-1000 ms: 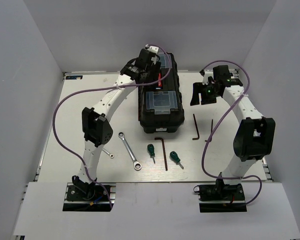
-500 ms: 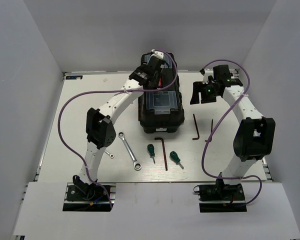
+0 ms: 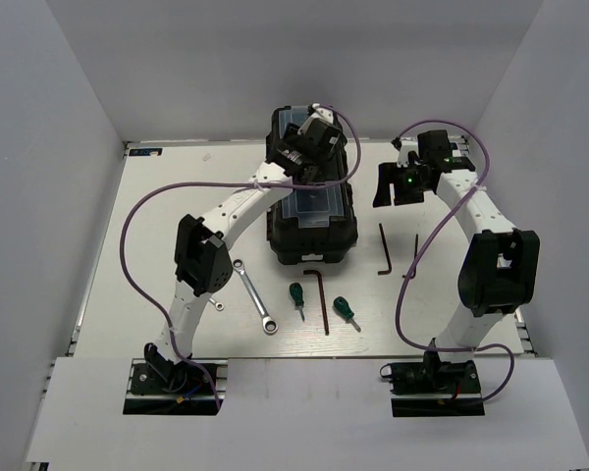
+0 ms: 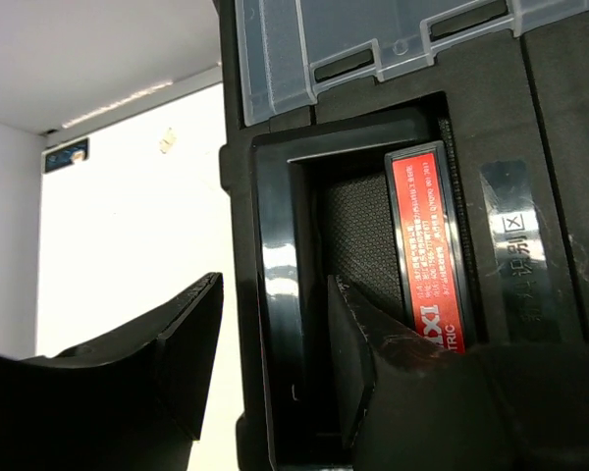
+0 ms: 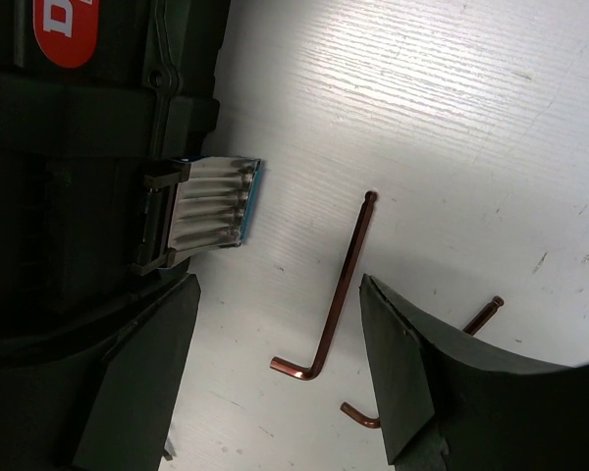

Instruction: Sort the tools into containers

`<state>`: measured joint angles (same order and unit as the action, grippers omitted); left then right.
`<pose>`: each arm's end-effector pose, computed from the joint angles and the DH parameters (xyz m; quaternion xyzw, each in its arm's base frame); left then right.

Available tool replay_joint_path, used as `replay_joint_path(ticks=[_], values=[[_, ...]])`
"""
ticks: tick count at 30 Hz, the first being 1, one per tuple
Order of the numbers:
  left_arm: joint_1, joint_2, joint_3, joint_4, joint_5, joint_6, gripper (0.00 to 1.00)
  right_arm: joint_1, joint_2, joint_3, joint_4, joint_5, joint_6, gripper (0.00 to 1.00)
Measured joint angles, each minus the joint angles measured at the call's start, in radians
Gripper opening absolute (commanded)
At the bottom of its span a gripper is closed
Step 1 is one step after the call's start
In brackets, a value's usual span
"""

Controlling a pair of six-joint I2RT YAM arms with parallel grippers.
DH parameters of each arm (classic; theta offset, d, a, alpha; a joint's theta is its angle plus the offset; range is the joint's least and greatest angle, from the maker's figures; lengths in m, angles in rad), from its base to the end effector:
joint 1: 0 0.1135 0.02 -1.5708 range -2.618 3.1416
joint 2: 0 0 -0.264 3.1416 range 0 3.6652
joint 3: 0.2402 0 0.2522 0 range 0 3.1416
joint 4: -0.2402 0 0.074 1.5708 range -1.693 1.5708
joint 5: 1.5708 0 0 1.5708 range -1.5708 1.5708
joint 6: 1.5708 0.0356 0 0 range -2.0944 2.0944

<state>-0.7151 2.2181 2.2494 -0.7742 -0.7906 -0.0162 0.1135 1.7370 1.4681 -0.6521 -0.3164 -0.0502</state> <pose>0.3904 -0.3055 0.3247 0.1438 0.8469 0.1965 0.4727 0.3773 0.0542 0.2808 -0.1266 0.9286 0.1592 0.3103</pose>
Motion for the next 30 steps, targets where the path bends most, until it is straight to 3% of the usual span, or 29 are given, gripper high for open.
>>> replay_joint_path(ticks=[10, 20, 30], values=[[-0.040, 0.000, 0.000, 0.019, -0.085, 0.081, 0.57, 0.000, 0.000, -0.012, 0.004, 0.000, 0.000, 0.72], [-0.062, 0.000, 0.007, 0.045, -0.097, 0.102, 0.34, 0.000, -0.001, -0.012, 0.004, 0.000, 0.000, 0.72], [-0.060, 0.024, 0.096, -0.038, -0.052, 0.044, 0.28, -0.001, -0.003, -0.032, 0.005, 0.000, 0.000, 0.72]])
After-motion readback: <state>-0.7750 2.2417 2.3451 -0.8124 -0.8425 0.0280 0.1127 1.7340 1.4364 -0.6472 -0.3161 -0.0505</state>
